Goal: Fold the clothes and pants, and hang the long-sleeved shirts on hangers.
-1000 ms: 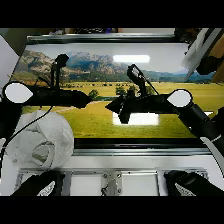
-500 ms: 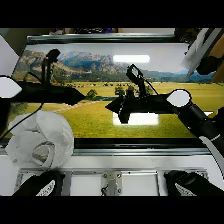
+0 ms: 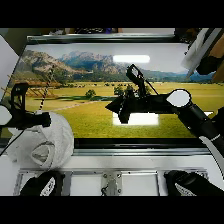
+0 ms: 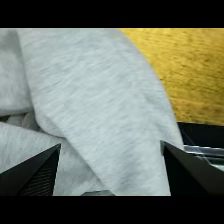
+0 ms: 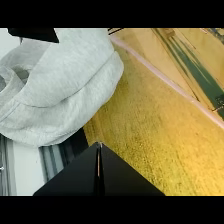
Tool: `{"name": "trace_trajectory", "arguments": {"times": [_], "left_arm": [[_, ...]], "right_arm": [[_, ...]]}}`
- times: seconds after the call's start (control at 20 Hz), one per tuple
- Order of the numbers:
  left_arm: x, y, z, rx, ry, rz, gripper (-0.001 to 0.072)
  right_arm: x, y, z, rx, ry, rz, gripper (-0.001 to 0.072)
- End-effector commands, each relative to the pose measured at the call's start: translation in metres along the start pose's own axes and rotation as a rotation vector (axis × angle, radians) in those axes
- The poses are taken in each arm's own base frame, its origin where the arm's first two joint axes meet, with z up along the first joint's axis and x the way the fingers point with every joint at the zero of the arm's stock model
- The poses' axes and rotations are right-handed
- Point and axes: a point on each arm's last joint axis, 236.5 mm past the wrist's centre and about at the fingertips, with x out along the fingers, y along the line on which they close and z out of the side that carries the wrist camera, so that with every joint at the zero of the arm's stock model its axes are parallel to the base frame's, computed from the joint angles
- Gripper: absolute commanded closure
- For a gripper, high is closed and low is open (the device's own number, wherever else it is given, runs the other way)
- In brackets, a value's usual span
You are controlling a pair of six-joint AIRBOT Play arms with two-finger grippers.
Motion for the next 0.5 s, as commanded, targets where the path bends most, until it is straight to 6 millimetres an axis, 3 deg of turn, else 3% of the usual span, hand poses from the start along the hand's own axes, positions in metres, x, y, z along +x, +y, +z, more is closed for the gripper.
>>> {"name": "trace_trajectory", "arguments": {"times": [0.0, 0.3, 0.35, 0.4, 0.45], "left_arm": [[0.044, 0.02, -0.02, -0.145, -0.025, 0.015, 0.0008], [0.099, 0.0, -0.017, -0.326, 0.079, -0.133, 0.003], [0.106, 0.001, -0.015, -0.328, 0.102, -0.132, 0.0159], [0.11, 0.001, -0.013, -0.329, 0.121, -0.132, 0.0482], [0.11, 0.0, -0.01, -0.325, 0.136, -0.136, 0.0693]], "right_arm": [[0.0, 0.0, 0.0, 0.001, 0.0, 0.002, 0.0685], [0.0, 0.0, 0.0, 0.001, 0.0, 0.002, 0.0685], [0.0, 0.0, 0.0, 0.001, 0.0, 0.002, 0.0685], [0.0, 0.0, 0.0, 0.001, 0.0, 0.002, 0.0685], [0.0, 0.0, 0.0, 0.001, 0.0, 0.002, 0.0685]]}}
